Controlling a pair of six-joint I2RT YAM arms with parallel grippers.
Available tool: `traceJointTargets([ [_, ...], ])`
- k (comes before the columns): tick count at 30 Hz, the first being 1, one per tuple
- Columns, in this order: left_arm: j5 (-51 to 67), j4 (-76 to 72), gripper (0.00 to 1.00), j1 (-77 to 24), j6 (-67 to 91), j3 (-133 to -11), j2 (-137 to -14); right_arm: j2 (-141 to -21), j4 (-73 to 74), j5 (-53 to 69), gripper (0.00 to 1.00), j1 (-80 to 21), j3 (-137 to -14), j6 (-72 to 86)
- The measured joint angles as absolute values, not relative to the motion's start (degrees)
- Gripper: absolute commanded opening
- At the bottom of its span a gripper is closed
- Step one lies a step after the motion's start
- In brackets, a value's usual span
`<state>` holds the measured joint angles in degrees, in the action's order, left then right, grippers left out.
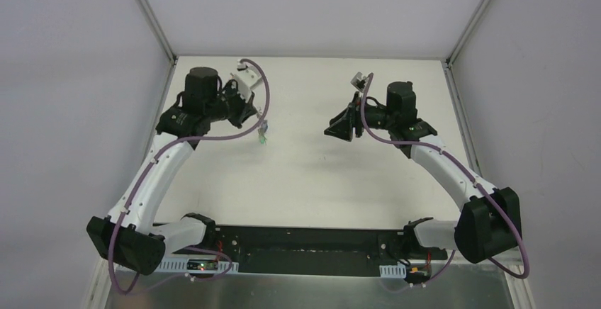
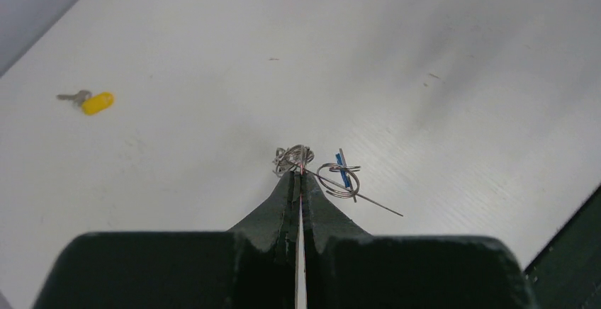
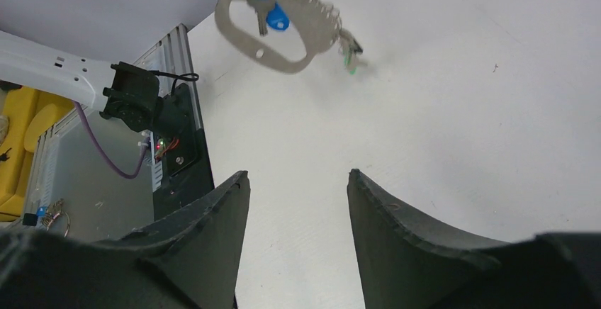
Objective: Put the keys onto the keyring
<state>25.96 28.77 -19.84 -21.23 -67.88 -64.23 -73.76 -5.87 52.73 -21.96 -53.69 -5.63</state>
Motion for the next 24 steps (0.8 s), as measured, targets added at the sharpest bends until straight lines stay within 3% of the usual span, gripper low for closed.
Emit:
traceJointTargets([
  [8, 14.9, 27.0, 0.00, -8.3, -15.0, -83.0, -77.3, -73.0, -5.7, 52.7, 0.56, -21.8, -53.7, -5.7],
  [13, 9.3, 25.6, 0.00, -2.4, -11.5, -99.9, -92.2, -73.0, -5.7, 52.7, 0.56, -21.5, -53.7, -5.7],
  [24, 0.8, 22.6, 0.00, 0.0, -12.0, -134.4, -126.2, -73.0, -5.7, 52.9, 0.56, -19.2, -53.5, -5.7],
])
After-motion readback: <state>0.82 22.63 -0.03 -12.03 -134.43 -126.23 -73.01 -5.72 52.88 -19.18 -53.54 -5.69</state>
